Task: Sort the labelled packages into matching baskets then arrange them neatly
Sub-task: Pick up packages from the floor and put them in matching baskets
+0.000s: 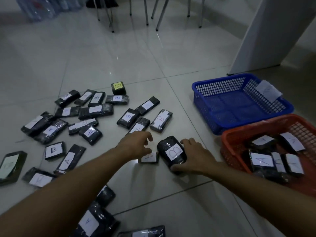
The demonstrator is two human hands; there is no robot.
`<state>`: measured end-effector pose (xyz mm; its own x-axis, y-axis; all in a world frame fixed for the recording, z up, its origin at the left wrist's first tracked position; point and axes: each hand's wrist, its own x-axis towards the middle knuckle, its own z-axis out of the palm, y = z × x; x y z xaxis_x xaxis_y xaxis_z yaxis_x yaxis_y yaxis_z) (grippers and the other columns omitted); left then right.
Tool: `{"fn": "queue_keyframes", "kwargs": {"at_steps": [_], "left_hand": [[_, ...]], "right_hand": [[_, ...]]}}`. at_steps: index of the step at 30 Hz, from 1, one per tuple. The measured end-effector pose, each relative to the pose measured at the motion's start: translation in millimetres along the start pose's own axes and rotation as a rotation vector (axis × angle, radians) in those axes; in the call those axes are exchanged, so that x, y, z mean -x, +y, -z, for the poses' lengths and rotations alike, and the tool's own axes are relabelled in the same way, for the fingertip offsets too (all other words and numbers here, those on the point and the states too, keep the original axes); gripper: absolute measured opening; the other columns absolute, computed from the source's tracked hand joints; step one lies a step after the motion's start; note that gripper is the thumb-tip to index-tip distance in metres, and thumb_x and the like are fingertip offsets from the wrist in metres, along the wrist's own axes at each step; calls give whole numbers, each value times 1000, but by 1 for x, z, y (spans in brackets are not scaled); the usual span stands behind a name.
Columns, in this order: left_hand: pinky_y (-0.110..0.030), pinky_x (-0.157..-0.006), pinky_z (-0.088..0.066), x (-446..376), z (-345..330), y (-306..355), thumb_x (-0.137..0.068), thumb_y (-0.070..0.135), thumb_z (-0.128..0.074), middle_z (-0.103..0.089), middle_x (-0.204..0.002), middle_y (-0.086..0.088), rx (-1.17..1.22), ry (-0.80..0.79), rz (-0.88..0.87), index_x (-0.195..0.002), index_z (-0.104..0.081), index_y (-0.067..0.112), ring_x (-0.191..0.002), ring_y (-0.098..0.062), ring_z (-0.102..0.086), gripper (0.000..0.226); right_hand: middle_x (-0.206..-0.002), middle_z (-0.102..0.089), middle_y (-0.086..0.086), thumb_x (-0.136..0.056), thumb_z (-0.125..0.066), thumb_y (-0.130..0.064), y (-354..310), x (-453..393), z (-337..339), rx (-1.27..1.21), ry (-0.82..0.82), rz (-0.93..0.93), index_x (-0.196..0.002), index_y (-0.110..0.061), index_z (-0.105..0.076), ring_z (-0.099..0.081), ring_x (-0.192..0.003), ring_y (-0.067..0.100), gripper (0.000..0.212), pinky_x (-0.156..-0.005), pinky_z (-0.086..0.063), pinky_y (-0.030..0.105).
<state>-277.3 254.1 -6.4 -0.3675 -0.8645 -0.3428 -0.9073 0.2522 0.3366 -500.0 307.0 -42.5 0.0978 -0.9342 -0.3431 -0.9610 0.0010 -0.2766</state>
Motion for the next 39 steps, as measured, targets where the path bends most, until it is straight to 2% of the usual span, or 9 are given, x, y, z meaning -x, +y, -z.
{"fn": "queue_keyframes", "kwargs": {"at_steps": [7, 12, 15, 22, 27, 30, 33, 36, 39], "left_hand": [[-35, -95, -43, 2, -27, -16, -86, 34, -65, -46, -136, 1, -197, -5, -108, -134, -43, 24, -123, -20, -45, 54], [-35, -88, -46, 1, -25, -38, -88, 37, -58, -48, -131, 2, -238, 129, -167, -127, -44, 23, -119, -20, -46, 43], [-33, -77, -42, -5, -11, -66, -86, 35, -56, -51, -124, -3, -114, 232, -57, -118, -46, 20, -111, -23, -48, 36], [-39, -85, -47, -23, 21, -121, -84, 40, -61, -53, -119, -3, 66, 294, 90, -119, -48, 20, -109, -23, -48, 43], [-37, -90, -44, -23, 31, -151, -81, 33, -67, -49, -122, -2, 101, 413, 164, -121, -49, 19, -117, -23, -40, 45], [-37, -100, -41, -13, 33, -184, -75, 29, -71, -45, -129, -3, 160, 336, 219, -128, -47, 22, -124, -24, -38, 58], [-43, -112, -30, 6, 24, -215, -79, 24, -69, -35, -148, -3, 108, 199, 261, -146, -30, 26, -138, -26, -26, 78], [-43, -111, -32, 17, 17, -230, -80, 11, -63, -31, -152, -4, 172, 181, 306, -150, -19, 25, -139, -25, -28, 84], [-45, -106, -38, 18, 11, -230, -82, 16, -63, -30, -151, -6, 87, 232, 287, -152, -13, 29, -134, -26, -33, 87]], "right_hand": [[-122, -46, 0, -61, -76, -61, -9, -2, -24, -28, 85, -45, -131, -25, -35, -49, -109, 21, 88, -82, -48, 35], [-121, -48, -1, -63, -75, -52, -6, -13, 25, 156, 115, 150, -130, -25, -37, -51, -104, 20, 82, -80, -53, 39], [-119, -49, -4, -62, -76, -54, -27, -36, 81, 206, 100, 261, -131, -26, -38, -52, -104, 17, 83, -80, -53, 39], [-127, -43, -2, -64, -74, -52, -71, -80, 90, 385, 150, 311, -138, -25, -34, -42, -111, 20, 89, -88, -48, 40], [-123, -44, -2, -65, -76, -41, -83, -116, 60, 93, 228, 366, -136, -25, -39, -50, -104, 20, 81, -83, -49, 36], [-123, -46, -2, -68, -81, -35, -103, -136, 48, -12, 247, 448, -136, -22, -41, -52, -100, 16, 79, -79, -42, 27], [-126, -47, 0, -69, -83, -34, -128, -154, 38, -45, 202, 519, -138, -19, -40, -50, -106, 15, 83, -84, -40, 25], [-131, -46, 2, -69, -84, -33, -154, -168, 28, -85, 132, 546, -142, -16, -37, -48, -116, 17, 89, -95, -42, 29], [-128, -46, 2, -67, -84, -31, -168, -170, 15, -128, 152, 588, -140, -17, -39, -48, -115, 16, 87, -92, -39, 25]]}}
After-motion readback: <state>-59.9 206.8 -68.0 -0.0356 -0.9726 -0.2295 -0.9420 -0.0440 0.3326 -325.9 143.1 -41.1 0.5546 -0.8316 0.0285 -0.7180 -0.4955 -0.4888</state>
